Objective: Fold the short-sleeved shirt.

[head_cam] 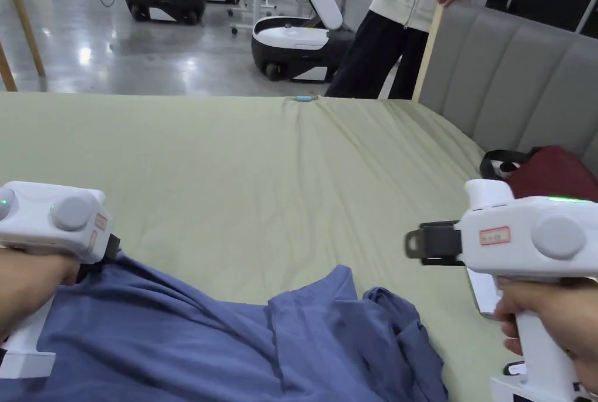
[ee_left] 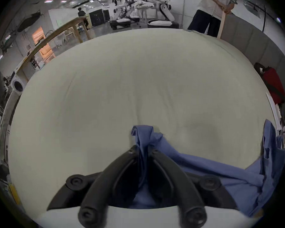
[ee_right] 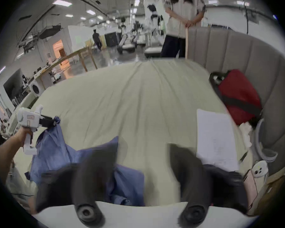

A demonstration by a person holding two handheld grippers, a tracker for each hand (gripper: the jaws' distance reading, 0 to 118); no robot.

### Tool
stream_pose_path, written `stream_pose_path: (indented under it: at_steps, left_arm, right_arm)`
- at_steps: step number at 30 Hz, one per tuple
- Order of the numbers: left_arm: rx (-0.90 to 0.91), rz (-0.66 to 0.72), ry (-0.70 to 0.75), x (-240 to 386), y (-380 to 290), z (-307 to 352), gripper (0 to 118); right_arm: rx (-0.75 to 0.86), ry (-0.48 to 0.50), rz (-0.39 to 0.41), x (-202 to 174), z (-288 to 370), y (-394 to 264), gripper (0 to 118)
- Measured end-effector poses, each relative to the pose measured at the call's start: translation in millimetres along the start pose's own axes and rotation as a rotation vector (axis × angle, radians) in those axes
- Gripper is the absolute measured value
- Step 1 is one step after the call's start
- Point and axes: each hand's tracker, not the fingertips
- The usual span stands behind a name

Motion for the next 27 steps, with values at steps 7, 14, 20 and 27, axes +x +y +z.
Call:
stream_pose_path:
  at_steps: [7,14,20,27]
  left_arm:
    - [-0.001,0.021,-0.024,-2,-6,1,6]
    - [0.004,0.021,-0.032,-6,-5,-3,6]
    - [0.013,0.018,-0.024,-12,-9,12,6]
    - [0.175,0.065,-0.005,-49,-2,108,5]
  right_arm:
    - [-0.247,-0.003,-0.027,11,-59,-13,96]
    - [-0.302,0.099,-0.022,6,-73,-37,9]
    - [-0.166,0.058,0.001,0,-54,-26,7]
    - [0.067,0.008,-0.029,-1,30,20,7]
